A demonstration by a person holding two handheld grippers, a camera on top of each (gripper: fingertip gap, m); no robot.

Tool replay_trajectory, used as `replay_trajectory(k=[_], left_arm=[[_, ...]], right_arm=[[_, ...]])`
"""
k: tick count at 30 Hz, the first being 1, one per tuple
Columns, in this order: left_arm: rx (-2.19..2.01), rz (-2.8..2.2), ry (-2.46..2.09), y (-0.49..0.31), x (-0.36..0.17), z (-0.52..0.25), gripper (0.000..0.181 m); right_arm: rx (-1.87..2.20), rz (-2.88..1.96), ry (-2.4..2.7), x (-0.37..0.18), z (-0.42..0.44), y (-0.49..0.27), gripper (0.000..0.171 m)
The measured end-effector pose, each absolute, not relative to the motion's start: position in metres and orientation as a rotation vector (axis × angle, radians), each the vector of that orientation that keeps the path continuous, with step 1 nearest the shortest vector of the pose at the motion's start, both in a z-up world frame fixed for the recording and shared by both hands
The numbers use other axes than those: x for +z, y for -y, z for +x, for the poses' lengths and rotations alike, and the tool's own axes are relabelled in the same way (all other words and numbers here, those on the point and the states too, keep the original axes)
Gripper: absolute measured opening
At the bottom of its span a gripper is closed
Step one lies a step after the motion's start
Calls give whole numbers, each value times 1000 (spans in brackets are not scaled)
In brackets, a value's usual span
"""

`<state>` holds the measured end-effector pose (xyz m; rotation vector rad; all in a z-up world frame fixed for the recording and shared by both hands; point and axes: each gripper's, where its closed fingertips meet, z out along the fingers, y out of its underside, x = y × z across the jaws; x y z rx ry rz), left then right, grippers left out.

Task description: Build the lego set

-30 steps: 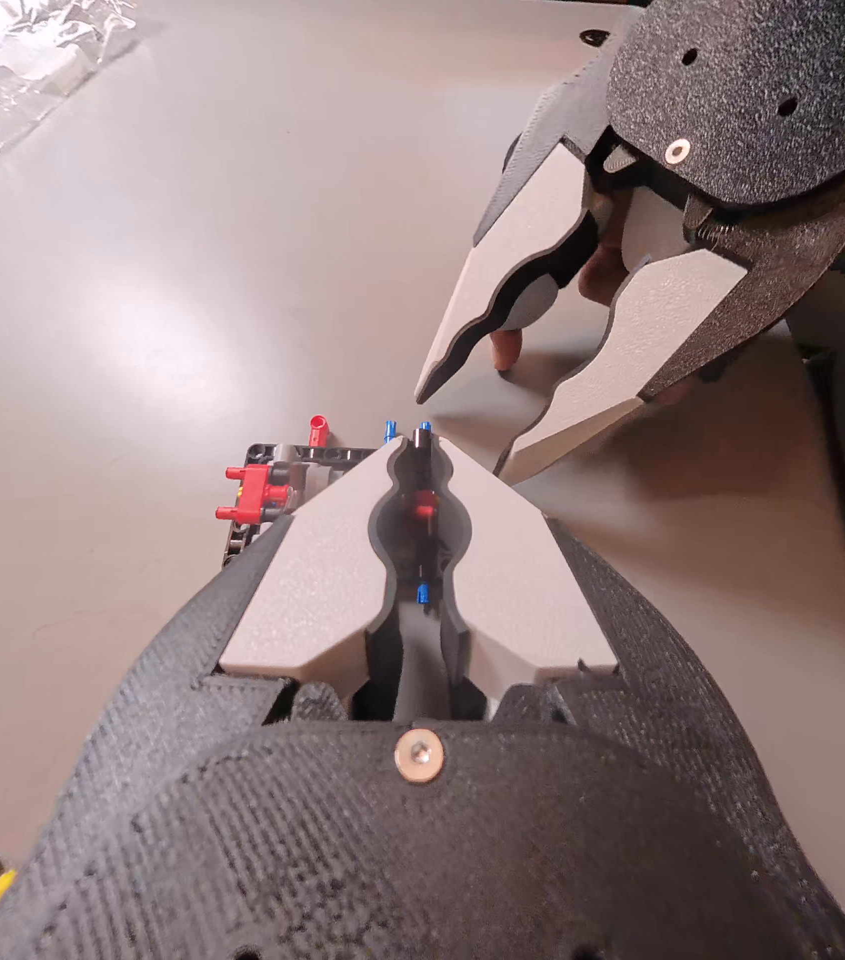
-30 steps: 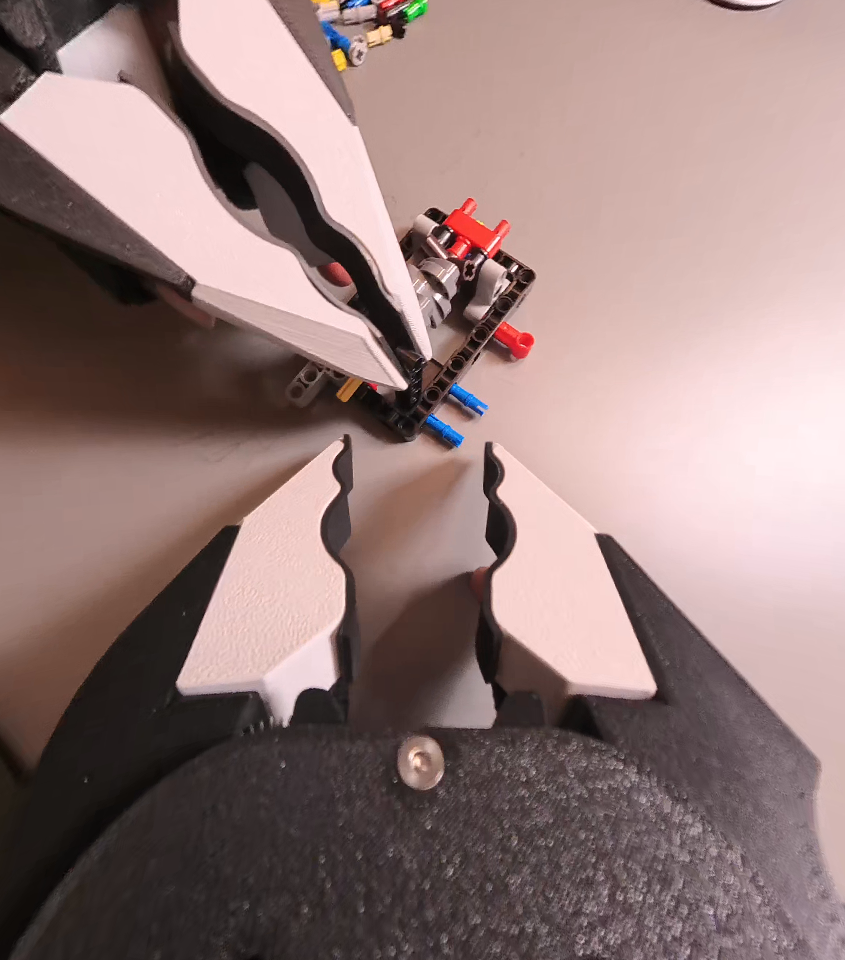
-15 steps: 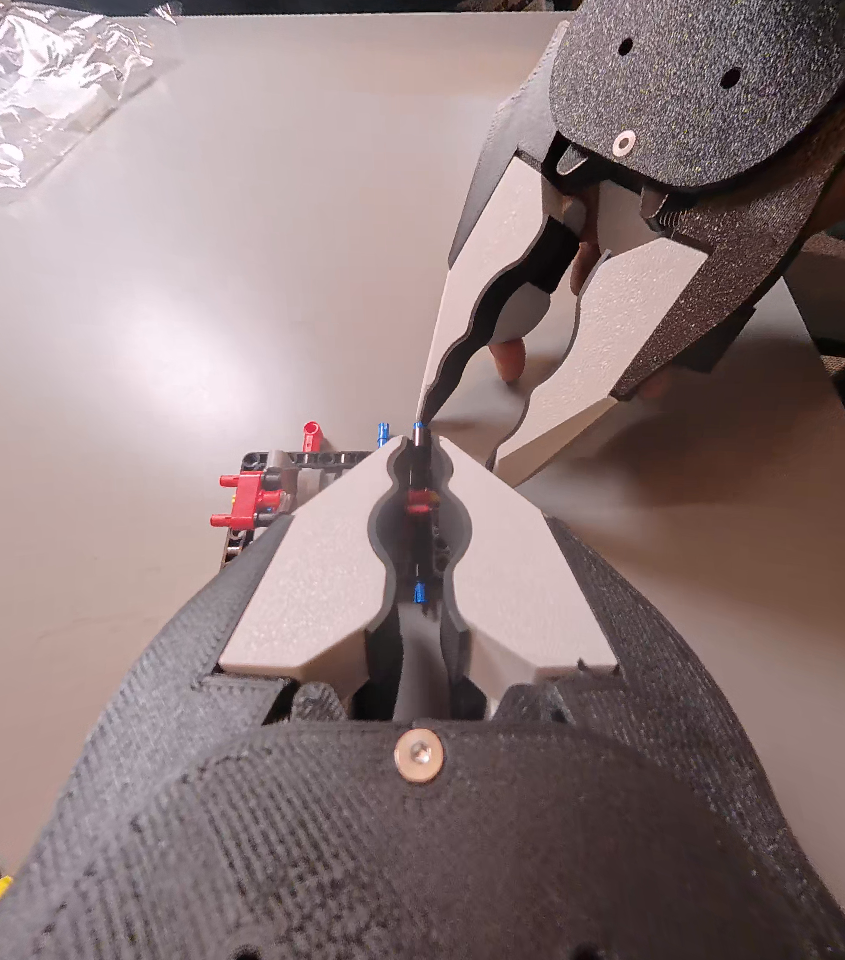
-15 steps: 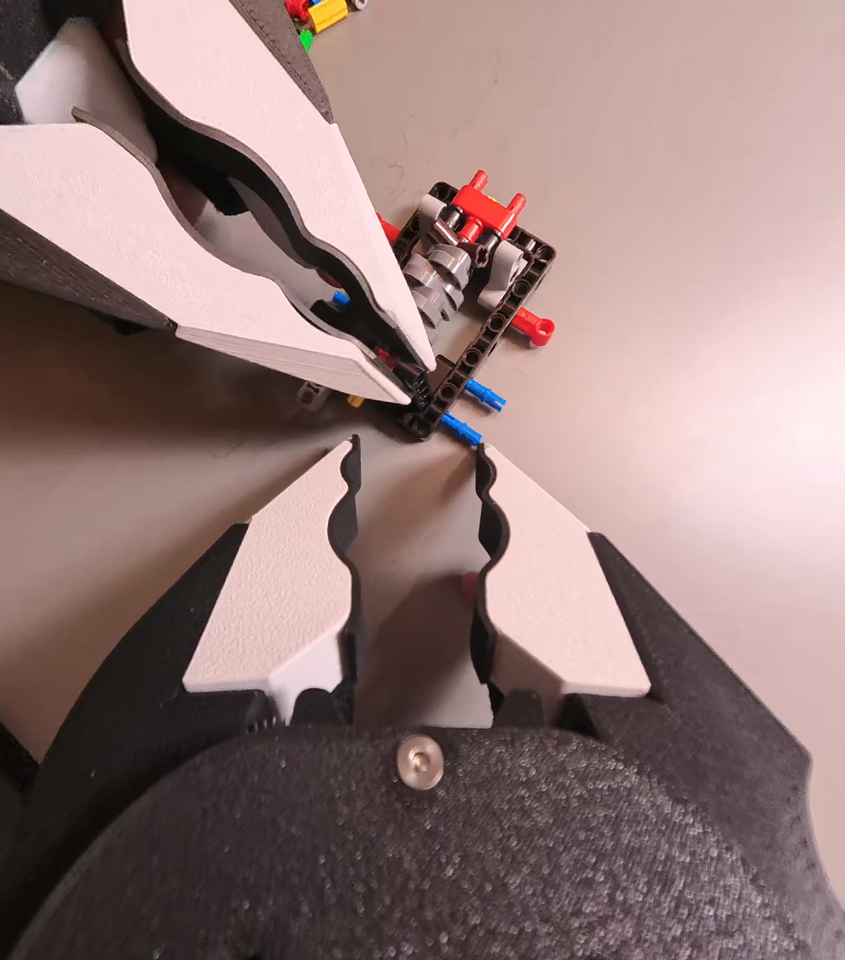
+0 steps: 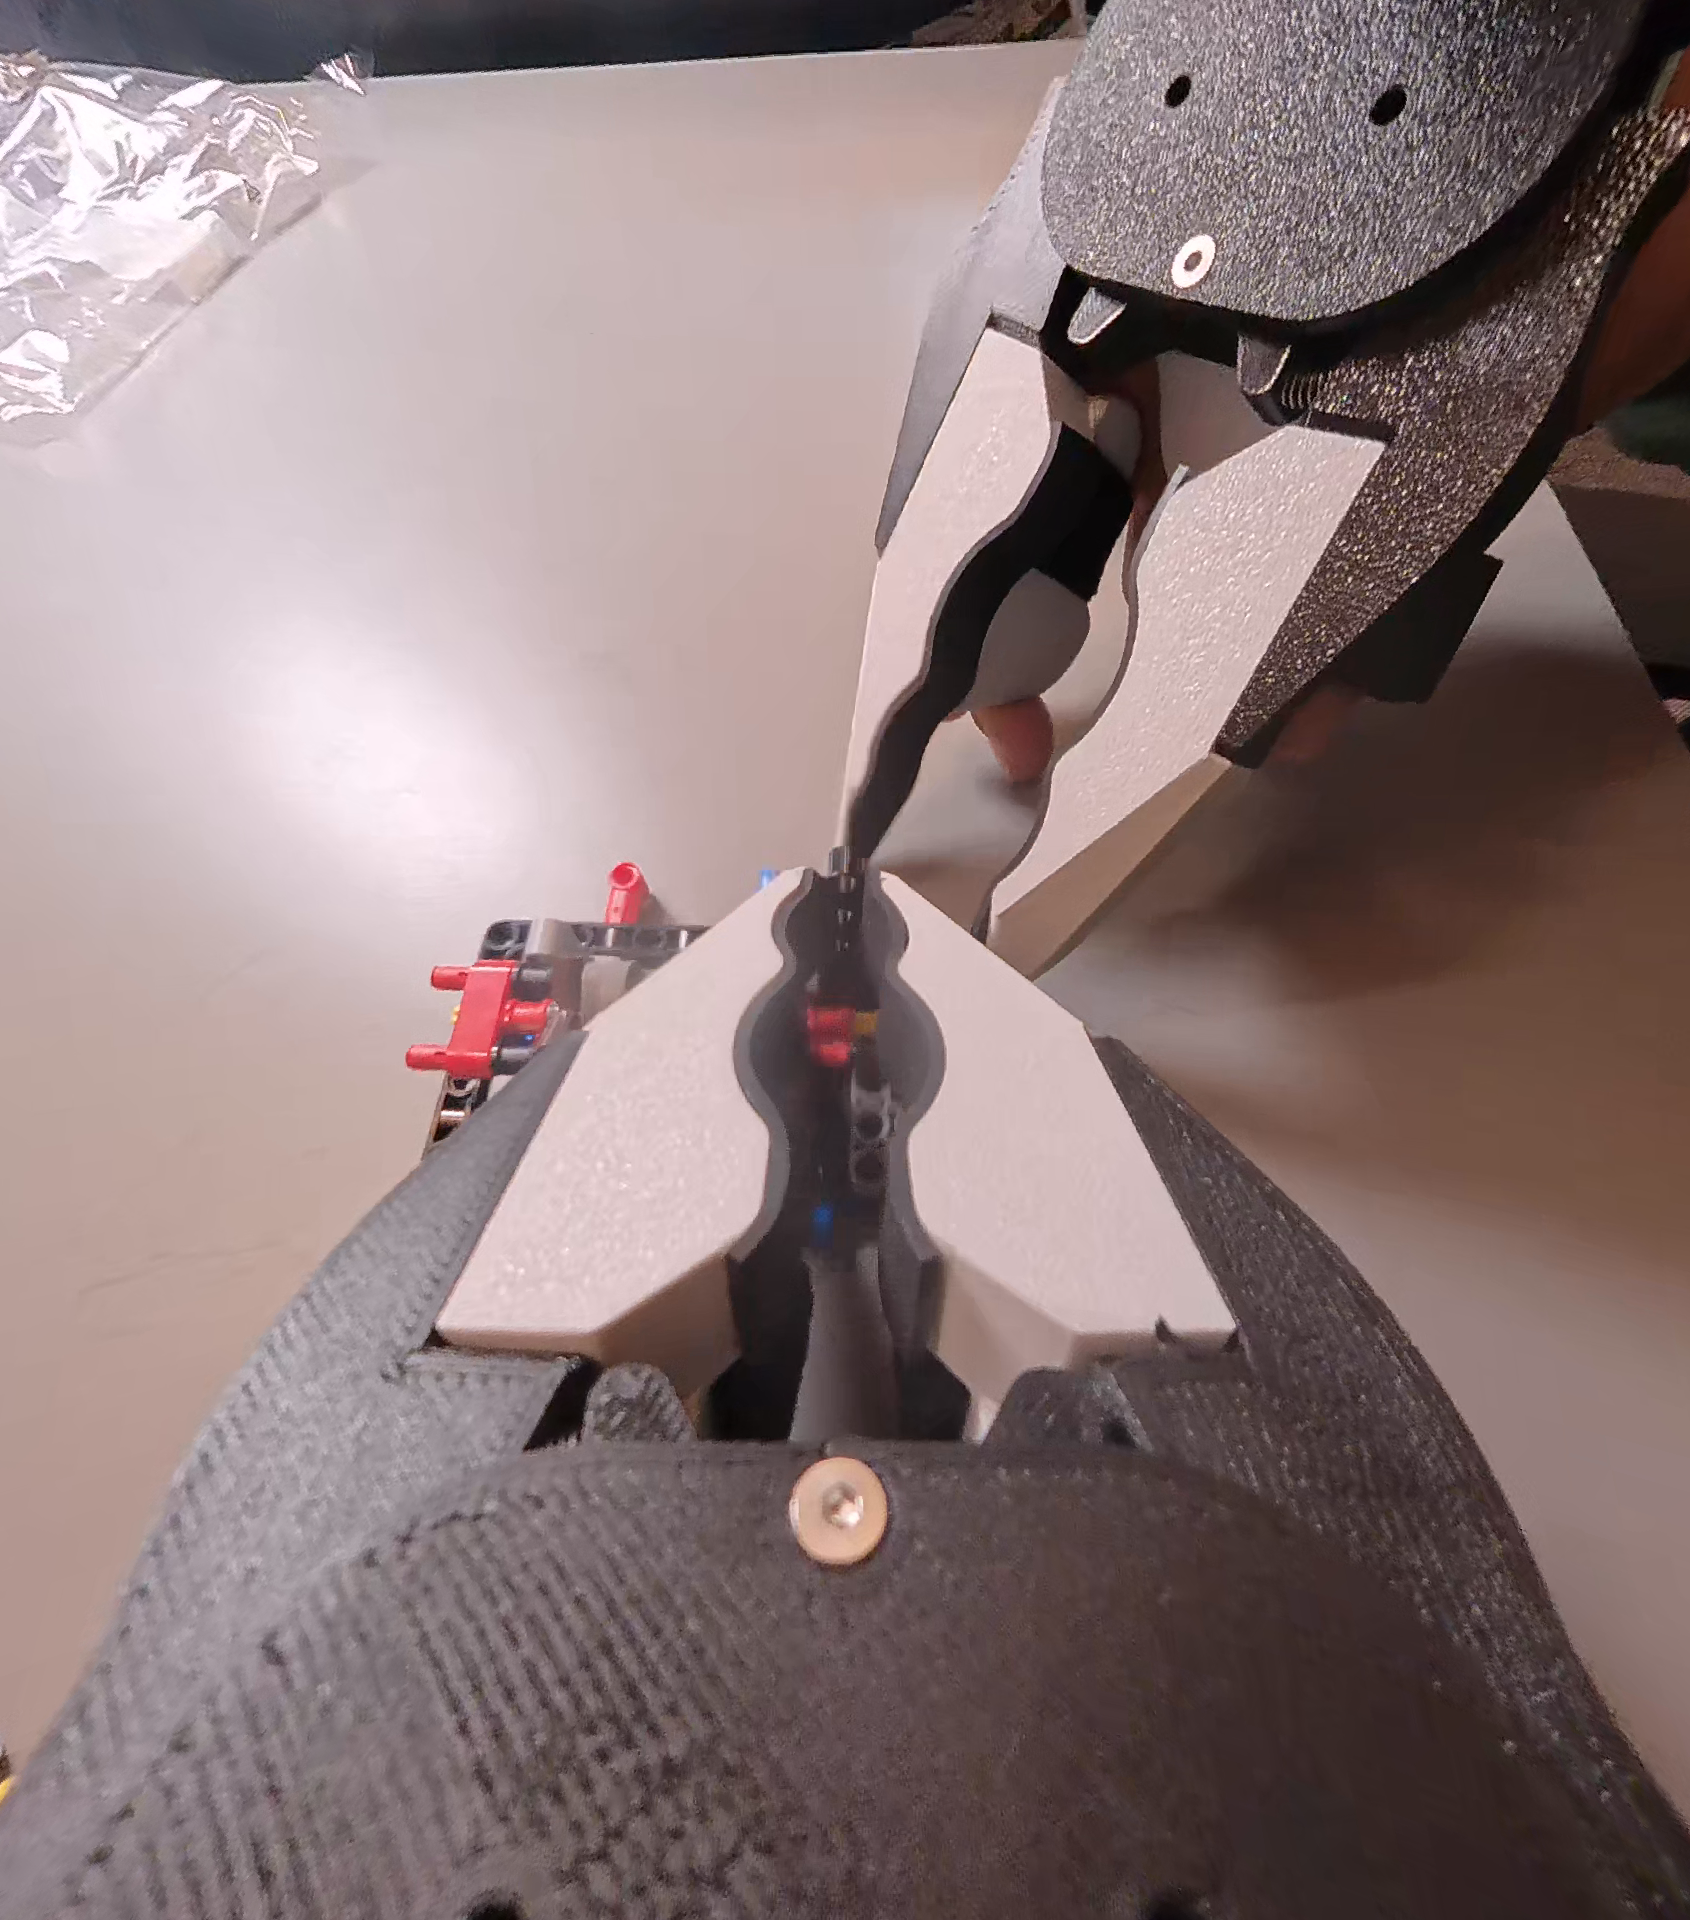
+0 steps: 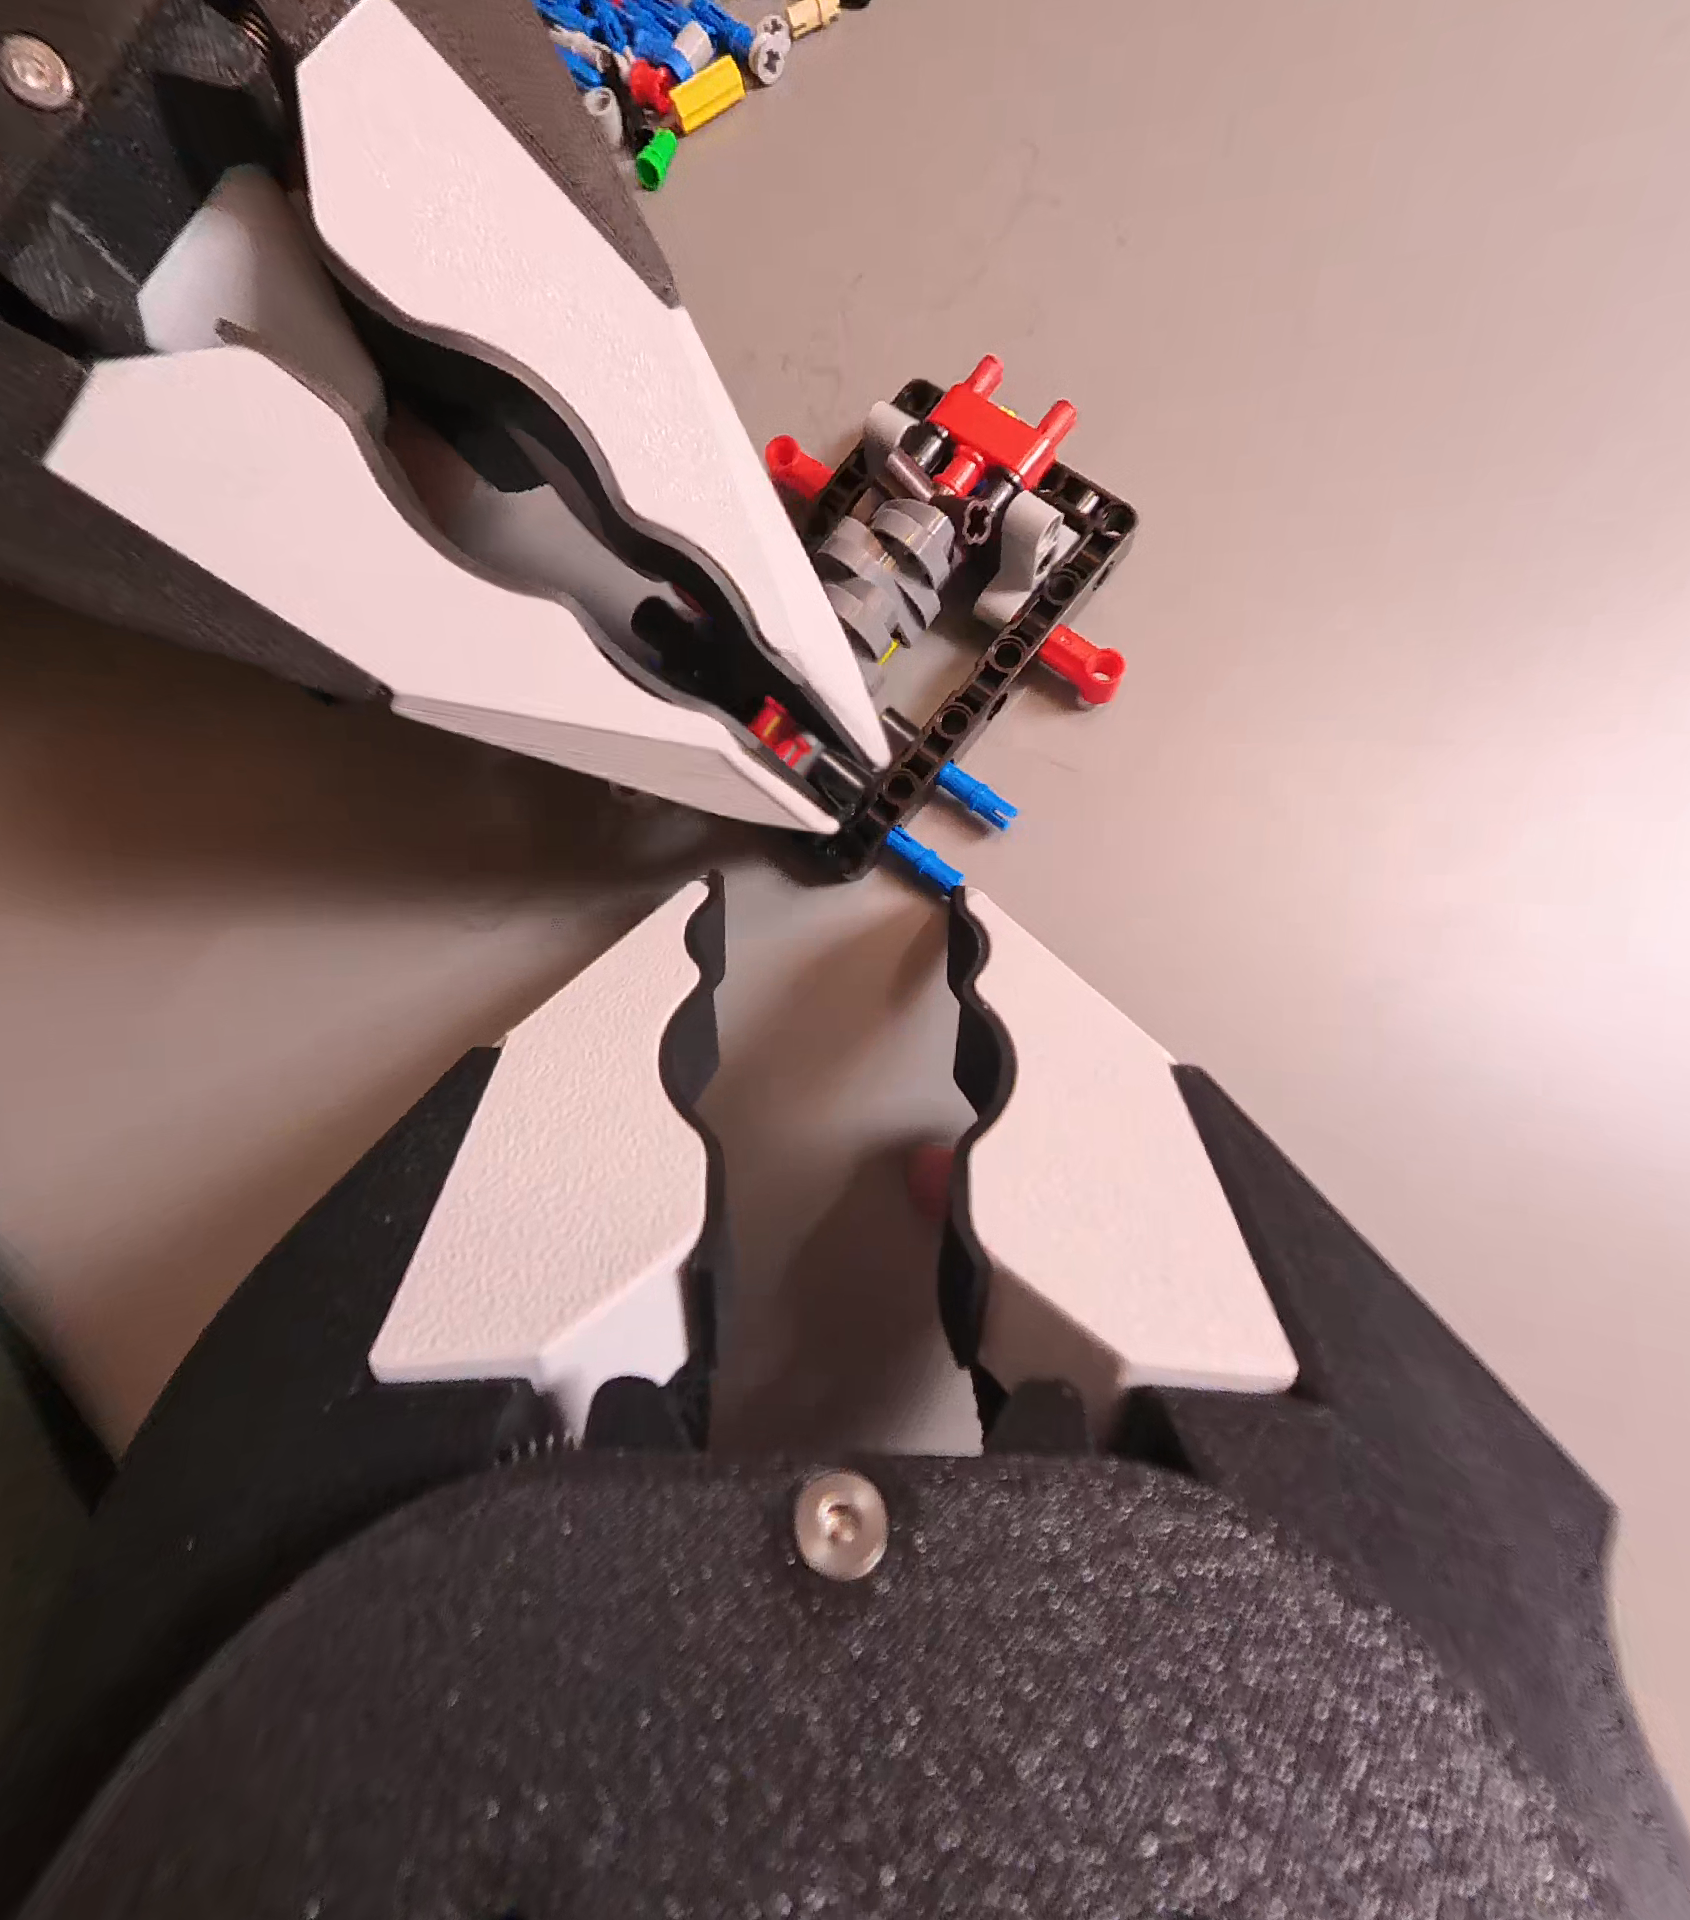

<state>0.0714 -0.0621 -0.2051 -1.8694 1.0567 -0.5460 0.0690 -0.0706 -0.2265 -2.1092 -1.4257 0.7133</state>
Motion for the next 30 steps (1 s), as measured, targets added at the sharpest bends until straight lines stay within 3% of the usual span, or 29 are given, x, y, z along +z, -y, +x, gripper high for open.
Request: replay_trajectory(k=[1,2,18,23,27,30], left_arm=[[-525,-1895,-1075,62,-210,71,6],[-507,-1909,-1087,62,-213,71,6],[-900,-1758,-821,59,-168,62,6],[-965,-1699,-744,57,-153,64,5],[-969,-1725,-768,59,-155,63,6],[-906,-1770,-937,63,-159,54,22]], right_arm=[[766,-2106,1444,-226,66,77,33],[792,-2107,1436,-225,63,79,40],[760,-1963,1438,-214,57,63,35],[855,-1812,1358,-187,39,64,16],[815,-1754,1423,-188,40,65,14],[724,-1675,1546,-199,46,64,7]])
